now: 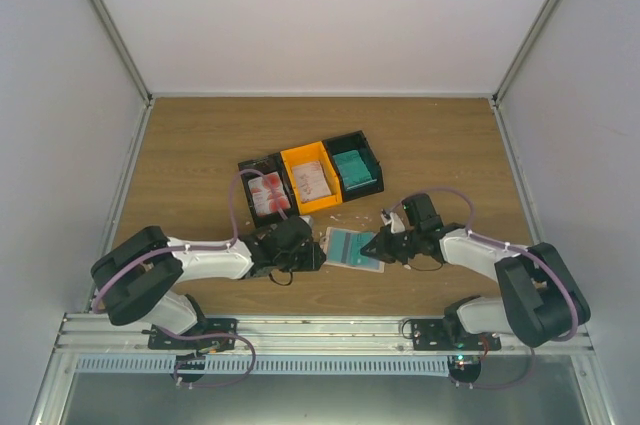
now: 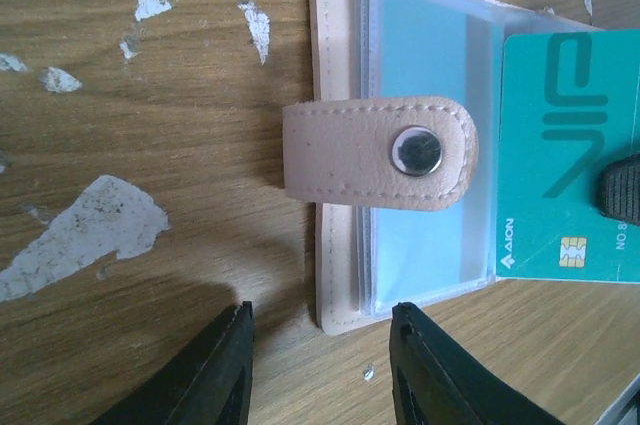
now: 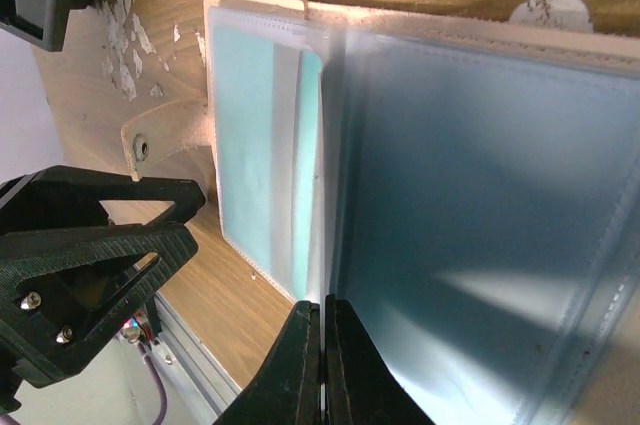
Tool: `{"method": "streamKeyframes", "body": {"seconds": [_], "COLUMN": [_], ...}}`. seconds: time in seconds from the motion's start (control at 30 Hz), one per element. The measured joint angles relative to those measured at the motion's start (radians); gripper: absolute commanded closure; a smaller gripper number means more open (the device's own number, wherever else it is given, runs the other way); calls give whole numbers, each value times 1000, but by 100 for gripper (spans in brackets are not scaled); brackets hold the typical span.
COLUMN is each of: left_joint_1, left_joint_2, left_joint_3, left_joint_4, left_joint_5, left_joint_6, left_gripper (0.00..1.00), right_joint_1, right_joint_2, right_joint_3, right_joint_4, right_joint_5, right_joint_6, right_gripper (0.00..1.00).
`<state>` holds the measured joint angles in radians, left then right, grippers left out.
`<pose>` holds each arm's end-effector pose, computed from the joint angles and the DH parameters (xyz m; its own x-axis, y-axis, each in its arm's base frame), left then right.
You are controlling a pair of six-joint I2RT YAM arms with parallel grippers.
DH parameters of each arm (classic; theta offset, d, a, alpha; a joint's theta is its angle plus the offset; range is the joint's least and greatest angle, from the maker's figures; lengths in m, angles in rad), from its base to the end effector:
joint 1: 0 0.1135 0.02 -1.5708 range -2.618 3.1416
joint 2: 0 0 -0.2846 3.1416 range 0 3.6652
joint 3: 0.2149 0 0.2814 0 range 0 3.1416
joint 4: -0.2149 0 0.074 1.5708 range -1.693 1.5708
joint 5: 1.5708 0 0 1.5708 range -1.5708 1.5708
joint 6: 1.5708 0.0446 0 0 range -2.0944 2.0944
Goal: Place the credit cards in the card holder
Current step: Insert the credit card into the card holder.
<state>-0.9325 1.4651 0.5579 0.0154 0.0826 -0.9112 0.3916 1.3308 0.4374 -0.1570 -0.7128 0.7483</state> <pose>0.1645 -0.2279 0.1247 -0.9410 -0.0534 -0.3341 0.1430 0.8323 -0.5356 0.1968 0.1128 0.1199 -0.9886 0.1487 0.0217 0.1138 0.6468 0.7541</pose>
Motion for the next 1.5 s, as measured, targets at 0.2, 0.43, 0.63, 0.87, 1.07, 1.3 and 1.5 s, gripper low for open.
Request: {"method": "streamKeyframes", "body": {"seconds": [0.2, 0.43, 0.63, 0.87, 1.07, 1.3, 1.5], "left_joint_1": [-2, -2, -3, -4, -4, -4, -4], "left_joint_2": [13, 31, 45, 48, 52, 53, 63], "left_joint_3": [11, 22, 33, 43, 46, 46, 48], "left_joint_4": [0, 1, -4, -31, -34, -32, -16], "left_joint_5": [0, 0, -9, -28, -32, -31, -23], "left_joint_6": [4, 4, 4, 2, 2, 2, 4], "left_gripper": [65, 68, 75, 79, 80, 79, 78], "right_joint_1": [0, 0, 0, 0, 0, 0, 0], "right_joint_2": [4, 49, 29, -24, 21, 101, 144], "right_joint_3": [-16, -29, -31, -31, -32, -32, -20], "right_joint_4": [23, 86, 111, 116, 137, 183, 200], "right_joint_5": [-15, -55, -50, -44, -52, -82, -105], "right_joint_6": [16, 47, 71, 79, 79, 78, 76], "right_gripper": [99, 99, 99, 99, 99, 100, 99]}}
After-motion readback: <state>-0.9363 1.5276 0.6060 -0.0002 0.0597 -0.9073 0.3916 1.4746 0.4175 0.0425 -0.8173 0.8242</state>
